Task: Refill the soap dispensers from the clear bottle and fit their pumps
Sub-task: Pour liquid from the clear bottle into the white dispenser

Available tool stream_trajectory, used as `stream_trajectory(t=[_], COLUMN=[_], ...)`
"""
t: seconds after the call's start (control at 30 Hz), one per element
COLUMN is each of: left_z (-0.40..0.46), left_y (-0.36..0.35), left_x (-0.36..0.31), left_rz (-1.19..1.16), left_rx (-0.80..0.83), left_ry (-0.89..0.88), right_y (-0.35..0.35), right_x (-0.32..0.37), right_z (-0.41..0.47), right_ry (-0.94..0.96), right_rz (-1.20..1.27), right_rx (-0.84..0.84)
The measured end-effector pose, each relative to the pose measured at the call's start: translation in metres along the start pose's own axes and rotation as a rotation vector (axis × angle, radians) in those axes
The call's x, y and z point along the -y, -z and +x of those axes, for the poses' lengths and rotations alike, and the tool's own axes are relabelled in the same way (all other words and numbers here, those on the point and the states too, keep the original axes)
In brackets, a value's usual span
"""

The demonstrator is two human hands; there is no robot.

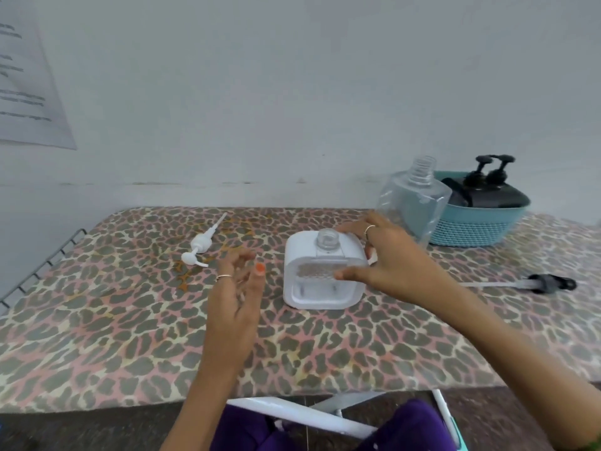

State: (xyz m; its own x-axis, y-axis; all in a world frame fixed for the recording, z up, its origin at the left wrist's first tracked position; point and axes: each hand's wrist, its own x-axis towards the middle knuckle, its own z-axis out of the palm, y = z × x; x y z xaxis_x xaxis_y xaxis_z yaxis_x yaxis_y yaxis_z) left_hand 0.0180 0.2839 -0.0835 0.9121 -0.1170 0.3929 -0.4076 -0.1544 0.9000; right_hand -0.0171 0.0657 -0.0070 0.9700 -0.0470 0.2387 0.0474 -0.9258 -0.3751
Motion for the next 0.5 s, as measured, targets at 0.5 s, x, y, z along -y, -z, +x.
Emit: stream_trajectory(t=[0.5], left_z=[0.004], left_y=[-0.006], left_x=[-0.004], left_rz=[0.160], left_rx=[0.336], left_ry=[0.044], right_y=[-0.002], right_x=[-0.013], right_z=[-0.052], right_ry=[0.008], right_rz=[0.457], right_rx=[-0.187])
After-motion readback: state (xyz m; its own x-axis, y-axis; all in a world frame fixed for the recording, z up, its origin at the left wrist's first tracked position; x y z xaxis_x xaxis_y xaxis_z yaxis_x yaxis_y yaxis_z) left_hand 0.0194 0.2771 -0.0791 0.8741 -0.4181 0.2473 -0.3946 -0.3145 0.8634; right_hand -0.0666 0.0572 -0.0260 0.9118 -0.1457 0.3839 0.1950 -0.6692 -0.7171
